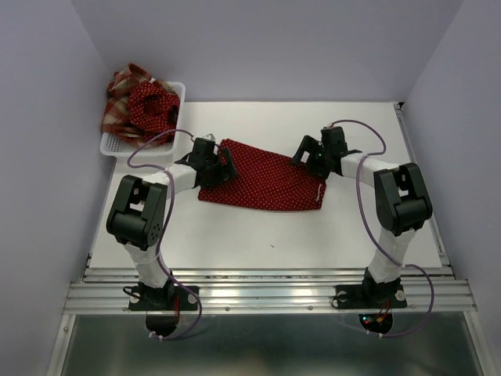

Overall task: Fold and stack the skirts
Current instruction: Fold the skirt

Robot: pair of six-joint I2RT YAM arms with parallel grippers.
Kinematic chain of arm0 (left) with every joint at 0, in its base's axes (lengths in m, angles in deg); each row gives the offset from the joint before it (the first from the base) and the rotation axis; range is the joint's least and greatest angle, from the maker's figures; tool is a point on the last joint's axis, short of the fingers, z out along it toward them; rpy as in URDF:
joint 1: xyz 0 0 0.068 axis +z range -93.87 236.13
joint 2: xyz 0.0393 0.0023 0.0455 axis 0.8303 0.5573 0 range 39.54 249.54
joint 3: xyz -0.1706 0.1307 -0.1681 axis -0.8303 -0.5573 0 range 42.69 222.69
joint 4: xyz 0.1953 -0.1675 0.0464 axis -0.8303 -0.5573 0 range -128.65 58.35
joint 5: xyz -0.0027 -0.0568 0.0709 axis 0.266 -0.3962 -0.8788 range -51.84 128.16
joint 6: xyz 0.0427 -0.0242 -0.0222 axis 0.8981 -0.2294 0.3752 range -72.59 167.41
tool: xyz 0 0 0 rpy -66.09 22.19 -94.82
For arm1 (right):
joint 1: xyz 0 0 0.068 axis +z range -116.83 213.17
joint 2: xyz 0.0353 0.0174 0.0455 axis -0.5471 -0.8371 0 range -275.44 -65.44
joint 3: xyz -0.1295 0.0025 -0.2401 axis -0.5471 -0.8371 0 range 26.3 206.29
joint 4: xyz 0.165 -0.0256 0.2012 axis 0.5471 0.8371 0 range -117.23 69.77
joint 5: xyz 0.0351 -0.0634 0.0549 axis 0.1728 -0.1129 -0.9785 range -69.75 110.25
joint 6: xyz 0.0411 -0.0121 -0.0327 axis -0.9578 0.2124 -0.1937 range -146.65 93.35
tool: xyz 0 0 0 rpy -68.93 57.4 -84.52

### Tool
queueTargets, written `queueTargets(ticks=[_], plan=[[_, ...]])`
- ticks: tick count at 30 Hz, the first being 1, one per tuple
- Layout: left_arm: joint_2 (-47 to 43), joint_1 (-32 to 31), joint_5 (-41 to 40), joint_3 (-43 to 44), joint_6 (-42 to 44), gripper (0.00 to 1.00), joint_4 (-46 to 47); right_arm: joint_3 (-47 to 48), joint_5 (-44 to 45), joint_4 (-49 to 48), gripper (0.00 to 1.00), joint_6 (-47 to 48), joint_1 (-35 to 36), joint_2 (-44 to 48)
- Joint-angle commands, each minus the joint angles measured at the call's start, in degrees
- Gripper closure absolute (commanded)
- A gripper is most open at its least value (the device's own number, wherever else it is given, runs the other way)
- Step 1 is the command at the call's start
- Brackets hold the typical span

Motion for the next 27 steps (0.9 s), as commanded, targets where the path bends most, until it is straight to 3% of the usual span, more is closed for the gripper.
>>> queueTargets(ticks=[1, 9, 15, 19, 23, 27], plan=[[-2.1, -0.4, -0.8, -4.3, -0.9, 0.01, 0.7, 4.5, 2.7, 1.6, 0.0, 2.1, -1.2, -3.3], [-6.7, -3.9, -0.7, -11.2, -5.2, 0.01, 1.5, 11.6, -3.9, 8.0, 0.0, 13.5, -1.2, -4.4], [-15.2, -5.7, -4.0, -11.5, -7.7, 0.01, -0.4, 13.3, -4.7, 14.6, 0.0, 17.5, -1.2, 2.5], [-21.0, -5.7, -7.5, -7.9, -5.6, 0.01, -4.9, 10.3, -1.0, 16.8, 0.0, 17.5, -1.2, 8.8], [-23.0, -5.1, -16.7, -3.8, -4.4, 0.01, -9.5, 5.0, 7.4, 19.7, 0.0, 15.4, -1.2, 14.3], [-20.1, -1.7, -15.5, -2.5, -3.3, 0.01, -11.1, 0.8, 8.7, 19.8, 0.0, 15.0, -1.2, 16.6]])
